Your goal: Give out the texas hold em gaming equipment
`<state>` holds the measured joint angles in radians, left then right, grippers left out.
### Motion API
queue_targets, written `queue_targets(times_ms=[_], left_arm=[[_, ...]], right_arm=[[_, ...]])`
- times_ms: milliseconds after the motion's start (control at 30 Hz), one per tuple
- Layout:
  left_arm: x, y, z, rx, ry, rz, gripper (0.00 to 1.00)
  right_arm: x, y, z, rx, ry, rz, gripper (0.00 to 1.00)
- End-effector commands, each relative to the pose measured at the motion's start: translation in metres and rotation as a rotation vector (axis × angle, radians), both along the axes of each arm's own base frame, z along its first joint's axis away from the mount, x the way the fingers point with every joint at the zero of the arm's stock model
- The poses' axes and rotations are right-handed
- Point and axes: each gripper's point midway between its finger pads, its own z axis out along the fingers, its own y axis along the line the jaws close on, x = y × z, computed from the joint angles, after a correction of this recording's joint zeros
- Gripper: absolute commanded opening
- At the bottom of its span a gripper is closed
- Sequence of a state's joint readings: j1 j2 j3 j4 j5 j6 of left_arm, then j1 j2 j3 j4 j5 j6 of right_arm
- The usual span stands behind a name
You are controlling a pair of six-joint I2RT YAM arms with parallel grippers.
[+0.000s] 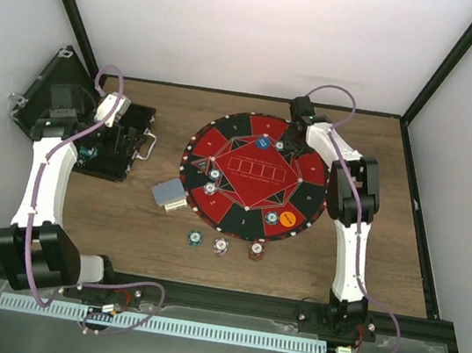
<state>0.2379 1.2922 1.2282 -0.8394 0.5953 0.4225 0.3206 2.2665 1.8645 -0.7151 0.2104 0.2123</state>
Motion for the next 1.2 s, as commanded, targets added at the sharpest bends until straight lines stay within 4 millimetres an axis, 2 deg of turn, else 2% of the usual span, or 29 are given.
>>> queue_targets(times_ms=[0, 133, 233, 300, 367, 567, 733, 833, 900, 1033, 1167], left_arm=[[0.004, 0.001, 0.001, -0.013, -0.013, -0.003, 1.00], [0.005, 0.002, 0.000, -0.007, -0.011, -0.002, 1.00], [0.005, 0.002, 0.000, -0.004, -0.012, -0.002, 1.00], [0.006, 0.002, 0.000, -0.004, -0.012, -0.001, 1.00], [0.006, 0.002, -0.001, -0.006, -0.008, -0.002, 1.00], [0.006, 0.001, -0.003, -0.016, -0.001, -0.003, 1.00], [0.006, 0.001, -0.001, -0.016, -0.007, -0.004, 1.00], [0.005, 0.001, 0.000, -0.014, -0.008, -0.004, 1.00], [0.005, 0.000, 0.000, -0.014, -0.011, -0.007, 1.00], [0.005, 0.000, -0.002, -0.013, -0.008, -0.009, 1.00], [0.006, 0.000, -0.001, -0.015, -0.010, -0.009, 1.00]], right_arm=[[0.020, -0.002, 0.007, 0.018, -0.029, 0.002, 0.16], [0.027, -0.004, -0.004, 0.020, -0.016, -0.003, 0.16], [0.026, -0.004, -0.013, 0.027, 0.004, -0.005, 0.22], [0.025, -0.005, -0.015, 0.028, 0.010, -0.008, 0.30], [0.024, -0.005, -0.013, 0.032, 0.011, -0.016, 0.47], [0.022, -0.007, 0.021, 0.047, -0.042, -0.036, 0.66], [0.008, 0.003, 0.069, 0.067, -0.113, -0.018, 0.69], [-0.018, 0.026, 0.097, 0.070, -0.168, 0.036, 0.70], [-0.049, 0.045, 0.112, 0.068, -0.189, 0.090, 0.71], [-0.134, 0.107, 0.096, 0.081, -0.134, 0.289, 0.77], [-0.218, 0.154, 0.071, 0.100, -0.024, 0.459, 0.84]])
